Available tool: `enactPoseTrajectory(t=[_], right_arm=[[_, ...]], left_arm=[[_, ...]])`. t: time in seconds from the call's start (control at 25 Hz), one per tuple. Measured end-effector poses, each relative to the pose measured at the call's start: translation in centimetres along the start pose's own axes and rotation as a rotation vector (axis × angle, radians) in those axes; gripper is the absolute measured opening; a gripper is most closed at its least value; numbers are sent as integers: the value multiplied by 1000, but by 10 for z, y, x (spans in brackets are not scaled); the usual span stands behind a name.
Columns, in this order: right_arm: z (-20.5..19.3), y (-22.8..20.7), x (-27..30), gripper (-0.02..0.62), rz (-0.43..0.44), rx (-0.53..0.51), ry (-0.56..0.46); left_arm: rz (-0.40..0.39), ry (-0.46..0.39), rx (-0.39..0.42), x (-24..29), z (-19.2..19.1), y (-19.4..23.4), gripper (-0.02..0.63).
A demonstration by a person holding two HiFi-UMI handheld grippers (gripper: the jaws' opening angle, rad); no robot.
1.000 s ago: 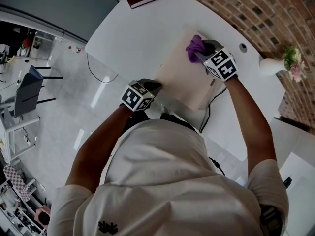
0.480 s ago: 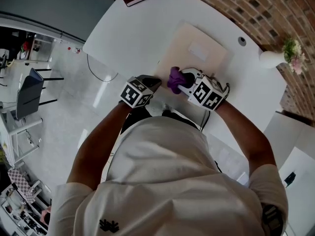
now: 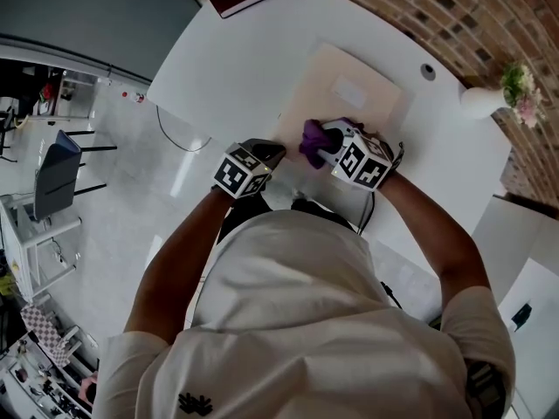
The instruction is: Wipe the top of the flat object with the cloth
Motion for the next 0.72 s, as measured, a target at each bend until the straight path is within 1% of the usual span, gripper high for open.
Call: enactPoseTrajectory(t=[0.56,0.72], right_arm=[[-24,-105,-20,118,-207,25,35],[-31,-129,-26,118,-248,43,54]], left_arm=[[-6,7,-22,1,2,2,25],[-8,14,-20,2,1,1,25]])
Point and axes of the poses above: the fingertips, and each gripper's own axes: x forward along the fingers, y to its left, z out of its top, the point moved 5 cm from there along -x, backward along the fingers, and after that the axes turned 7 degrees about -y, right-handed, at the moved point
